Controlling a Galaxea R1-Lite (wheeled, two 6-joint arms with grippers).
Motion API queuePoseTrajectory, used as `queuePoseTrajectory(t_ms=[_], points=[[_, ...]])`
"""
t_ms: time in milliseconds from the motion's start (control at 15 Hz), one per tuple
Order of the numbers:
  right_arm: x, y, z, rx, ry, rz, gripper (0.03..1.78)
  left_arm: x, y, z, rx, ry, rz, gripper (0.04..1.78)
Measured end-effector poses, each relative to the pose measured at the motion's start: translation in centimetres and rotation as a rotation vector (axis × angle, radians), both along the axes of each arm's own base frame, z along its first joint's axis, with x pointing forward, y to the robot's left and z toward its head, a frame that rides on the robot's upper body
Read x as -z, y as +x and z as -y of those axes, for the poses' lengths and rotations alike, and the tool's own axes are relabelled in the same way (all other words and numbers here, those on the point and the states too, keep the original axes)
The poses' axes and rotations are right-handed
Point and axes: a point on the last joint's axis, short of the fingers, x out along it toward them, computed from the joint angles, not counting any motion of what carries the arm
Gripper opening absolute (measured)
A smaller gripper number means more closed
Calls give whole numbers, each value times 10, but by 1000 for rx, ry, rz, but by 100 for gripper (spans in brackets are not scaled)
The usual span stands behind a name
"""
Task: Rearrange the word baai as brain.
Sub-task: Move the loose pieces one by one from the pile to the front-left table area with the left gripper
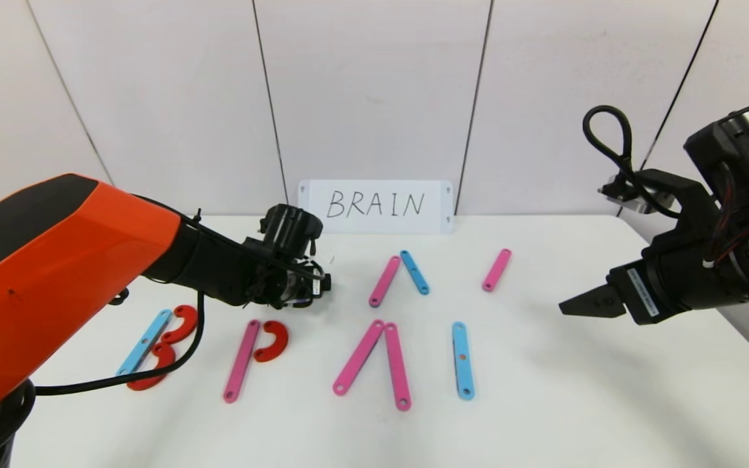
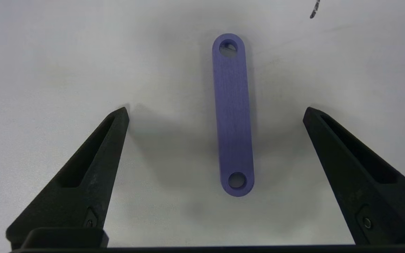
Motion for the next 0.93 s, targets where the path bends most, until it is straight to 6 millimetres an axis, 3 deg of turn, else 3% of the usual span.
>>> queuePoseTrajectory(t_ms=[133,267,600,733,933], points=[[0,0,0,-1,0,0,170,0,1,0,-1,0,0,163],[0,0,0,-2,0,0,170,1,2,0,-1,0,1,142],[-1,-1,0,-2,0,2,170,2,2,0,-1,-1,-1,57],[-1,-1,0,-2,1,4,170,2,2,1,0,-1,-1,32],[-2,-2,0,-2,2,6,170,2,1,2,4,-1,-3,27]])
